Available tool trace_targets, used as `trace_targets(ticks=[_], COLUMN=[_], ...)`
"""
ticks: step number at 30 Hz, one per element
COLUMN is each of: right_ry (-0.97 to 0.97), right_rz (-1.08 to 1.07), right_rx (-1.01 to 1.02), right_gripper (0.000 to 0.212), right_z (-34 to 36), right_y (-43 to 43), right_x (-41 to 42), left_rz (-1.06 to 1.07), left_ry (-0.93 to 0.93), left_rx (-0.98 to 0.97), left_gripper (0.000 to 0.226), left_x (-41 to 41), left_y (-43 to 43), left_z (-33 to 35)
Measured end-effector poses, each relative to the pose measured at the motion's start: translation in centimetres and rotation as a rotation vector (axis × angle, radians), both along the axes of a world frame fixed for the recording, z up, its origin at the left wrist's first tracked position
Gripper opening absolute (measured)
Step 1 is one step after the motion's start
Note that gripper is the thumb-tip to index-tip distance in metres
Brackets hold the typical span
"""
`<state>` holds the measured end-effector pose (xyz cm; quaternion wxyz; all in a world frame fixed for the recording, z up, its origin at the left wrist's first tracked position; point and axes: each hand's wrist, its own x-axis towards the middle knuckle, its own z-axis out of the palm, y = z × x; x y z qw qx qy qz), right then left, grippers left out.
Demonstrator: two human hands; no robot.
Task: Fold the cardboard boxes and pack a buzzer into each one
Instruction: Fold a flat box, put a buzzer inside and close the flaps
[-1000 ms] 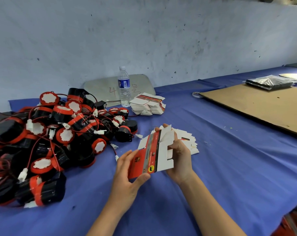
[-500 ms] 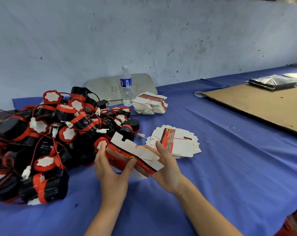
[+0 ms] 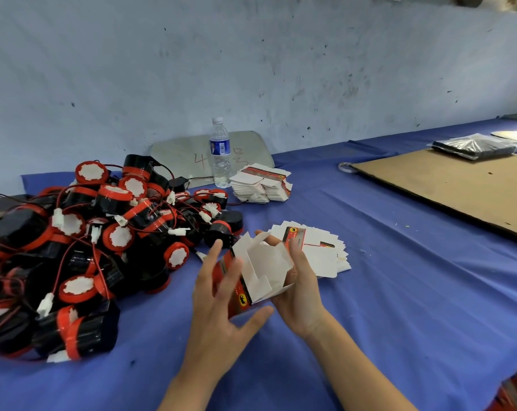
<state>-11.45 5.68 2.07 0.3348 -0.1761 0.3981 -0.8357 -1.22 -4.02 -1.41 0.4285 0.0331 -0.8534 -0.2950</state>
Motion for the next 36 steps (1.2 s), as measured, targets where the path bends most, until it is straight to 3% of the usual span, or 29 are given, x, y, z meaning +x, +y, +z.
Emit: trace_targets(ticks=[3, 12, 16, 20, 24, 33, 36], right_ry=[0.043, 0.082, 0.135, 0.208, 0.291, 0.341, 0.345], right_rz=[0.009, 0.086, 0.137, 0.157, 0.164, 0.274, 0.28], right_rx=[-0.015, -0.075, -0.1, -0.063, -0.01, 0.0, 0.003], right_gripper=[0.068, 0.07, 0.084, 0.066, 0.041, 0.058, 0.058], right_z=[-0.2, 0.1, 0.1, -0.1, -0.2, -0.1, 0.1], right_y=[0.1, 0.3, 0.1, 0.0, 0.0, 0.1, 0.1], right_x=[0.1, 0.1, 0.0, 0.1, 0.3, 0.3, 0.6], left_rz=[-0.014, 0.011, 0.013, 0.049, 0.067, 0.076, 0.032], left_ry=[0.023, 0.004, 0.036, 0.06, 0.047, 0.087, 0.111], left_rx=[-0.232, -0.206, -0.166, -0.13, -0.074, 0.073, 0.204], left_gripper=[0.052, 0.035, 0.025, 0.021, 0.034, 0.033, 0.028], left_x=[-0.3, -0.2, -0.1, 0.0, 0.2, 0.2, 0.2], left_y=[0.0, 0.0, 0.1, 0.0, 0.1, 0.6, 0.6], left_z=[0.0, 0.2, 0.5, 0.6, 0.8, 1.0, 0.9])
